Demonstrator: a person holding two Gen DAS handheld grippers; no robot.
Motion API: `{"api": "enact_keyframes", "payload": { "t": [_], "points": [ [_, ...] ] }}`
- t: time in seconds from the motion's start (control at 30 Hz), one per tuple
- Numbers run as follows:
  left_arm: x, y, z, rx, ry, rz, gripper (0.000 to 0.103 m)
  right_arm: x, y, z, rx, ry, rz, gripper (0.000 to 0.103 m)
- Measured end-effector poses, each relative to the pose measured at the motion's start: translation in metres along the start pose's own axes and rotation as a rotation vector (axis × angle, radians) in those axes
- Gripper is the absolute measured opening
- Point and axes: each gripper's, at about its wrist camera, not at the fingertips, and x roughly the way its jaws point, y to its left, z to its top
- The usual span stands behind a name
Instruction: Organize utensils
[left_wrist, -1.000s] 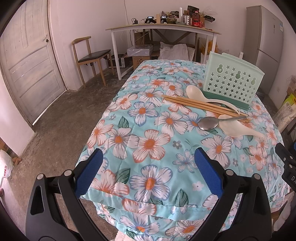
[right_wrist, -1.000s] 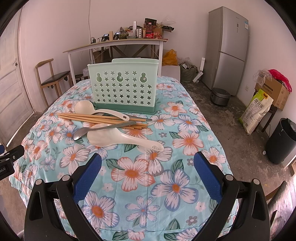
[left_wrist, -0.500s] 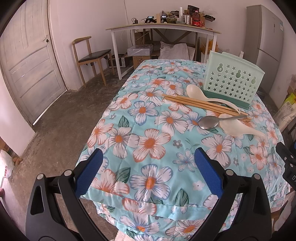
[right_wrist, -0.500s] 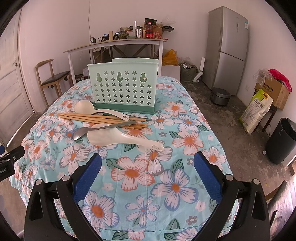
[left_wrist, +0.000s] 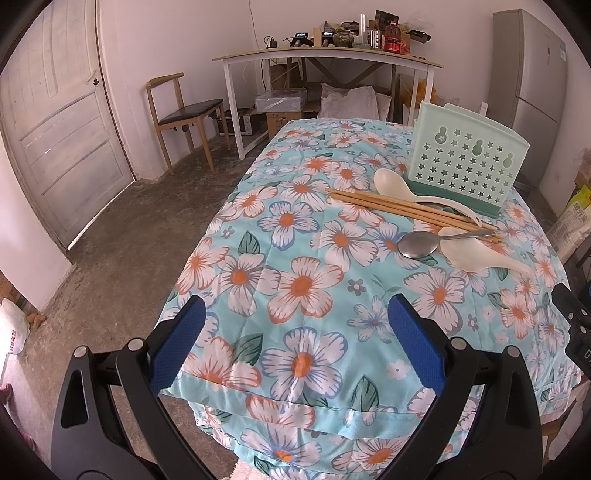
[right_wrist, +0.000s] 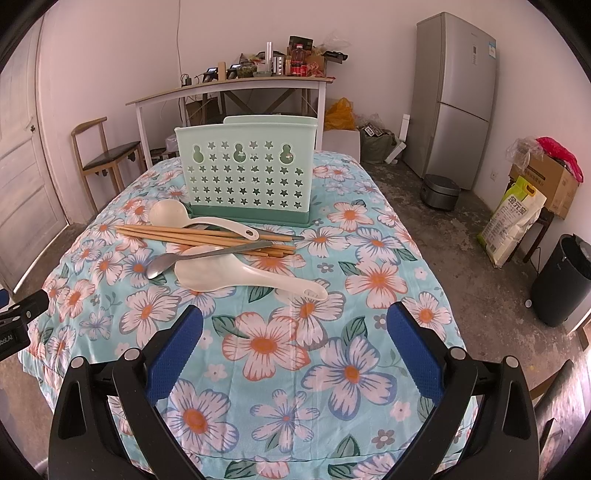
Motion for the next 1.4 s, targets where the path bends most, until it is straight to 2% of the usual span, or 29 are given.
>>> {"api": "enact_keyframes", "payload": {
  "t": [0.5, 0.67, 1.0, 1.07, 1.17, 1.23, 1.3, 1.4],
  "points": [
    [0.001, -0.002, -0.001, 0.004, 0.003, 0.002, 0.096, 0.000, -0.001, 0.000, 0.001, 0.005, 0.002, 0.097],
    [0.009, -0.003, -0.001, 0.013, 0.017, -0.009, 0.096, 0.012, -0.005, -0.002, 0.003, 0.024, 0.008, 0.097],
    [0.039, -0.021, 0.000, 0.052, 0.054, -0.085, 0.096, 0.051, 0.009, -0.014, -0.058, 0.148, 0.051, 0.097],
    [0.045, -0.025, 0.001, 0.056, 0.059, -0.110, 0.096, 0.060, 0.011, -0.016, -0.070, 0.166, 0.060, 0.097],
    [0.054, -0.030, 0.001, 0.060, 0.069, -0.169, 0.096, 0.081, 0.016, -0.027, -0.079, 0.243, 0.080, 0.097],
    [0.060, -0.033, 0.000, 0.056, 0.064, -0.207, 0.096, 0.076, 0.011, -0.031, -0.031, 0.204, 0.093, 0.097],
    [0.062, -0.036, 0.000, 0.060, 0.048, -0.226, 0.096, 0.070, 0.013, -0.035, -0.043, 0.172, 0.084, 0.097],
    [0.063, -0.046, 0.002, 0.105, -0.008, -0.255, 0.095, 0.062, 0.013, -0.041, -0.019, 0.131, 0.082, 0.097]
  ]
}}
